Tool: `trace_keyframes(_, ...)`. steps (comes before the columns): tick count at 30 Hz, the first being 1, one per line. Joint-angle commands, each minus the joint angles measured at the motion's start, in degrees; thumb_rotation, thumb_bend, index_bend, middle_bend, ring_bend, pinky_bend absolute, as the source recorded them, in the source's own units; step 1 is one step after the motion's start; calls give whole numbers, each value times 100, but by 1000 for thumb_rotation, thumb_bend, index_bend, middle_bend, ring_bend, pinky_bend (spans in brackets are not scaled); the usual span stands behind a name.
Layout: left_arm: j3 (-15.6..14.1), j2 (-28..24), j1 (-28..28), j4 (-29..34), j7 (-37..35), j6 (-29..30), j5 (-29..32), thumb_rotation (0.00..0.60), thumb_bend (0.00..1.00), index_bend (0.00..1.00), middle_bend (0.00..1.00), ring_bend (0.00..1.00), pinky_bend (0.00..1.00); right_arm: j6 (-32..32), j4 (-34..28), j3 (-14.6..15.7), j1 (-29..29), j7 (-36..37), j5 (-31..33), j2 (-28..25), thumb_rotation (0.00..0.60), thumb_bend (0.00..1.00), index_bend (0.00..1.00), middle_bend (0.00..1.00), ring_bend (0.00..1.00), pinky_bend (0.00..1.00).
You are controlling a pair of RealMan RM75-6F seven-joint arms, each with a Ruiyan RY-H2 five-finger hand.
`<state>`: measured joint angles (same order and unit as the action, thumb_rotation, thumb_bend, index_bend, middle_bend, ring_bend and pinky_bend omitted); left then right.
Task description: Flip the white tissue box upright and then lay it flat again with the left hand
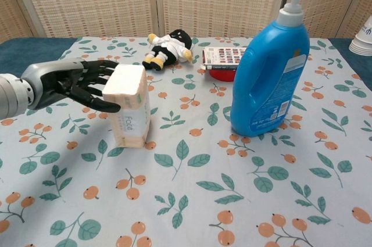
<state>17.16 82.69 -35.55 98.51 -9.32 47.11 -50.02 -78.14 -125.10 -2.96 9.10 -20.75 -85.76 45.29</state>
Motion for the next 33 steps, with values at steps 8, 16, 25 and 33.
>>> trace_keyframes(8, -11, -301, -64, 167, 56, 1, 54, 600, 139, 0, 0, 0, 85, 0, -32, -2, 8, 41, -44, -28, 600, 115, 173, 107, 0, 63)
trace_keyframes(16, 38, -1107, -206, 602, 219, -351, 122, 600, 141, 0, 0, 0, 59, 20, -57, 6, 18, 55, -75, -39, 600, 115, 174, 107, 0, 63)
trace_keyframes(25, -138, -2561, -837, 1575, 693, -1268, 547, 600, 142, 0, 0, 0, 29, -29, -98, 13, -8, 113, -147, -81, 600, 114, 174, 107, 0, 63)
trace_keyframes(33, -416, -2738, -1258, 2209, 2113, -273, 330, 600, 137, 0, 0, 0, 42, -89, -130, 27, -46, 207, -242, -146, 600, 115, 174, 108, 0, 63)
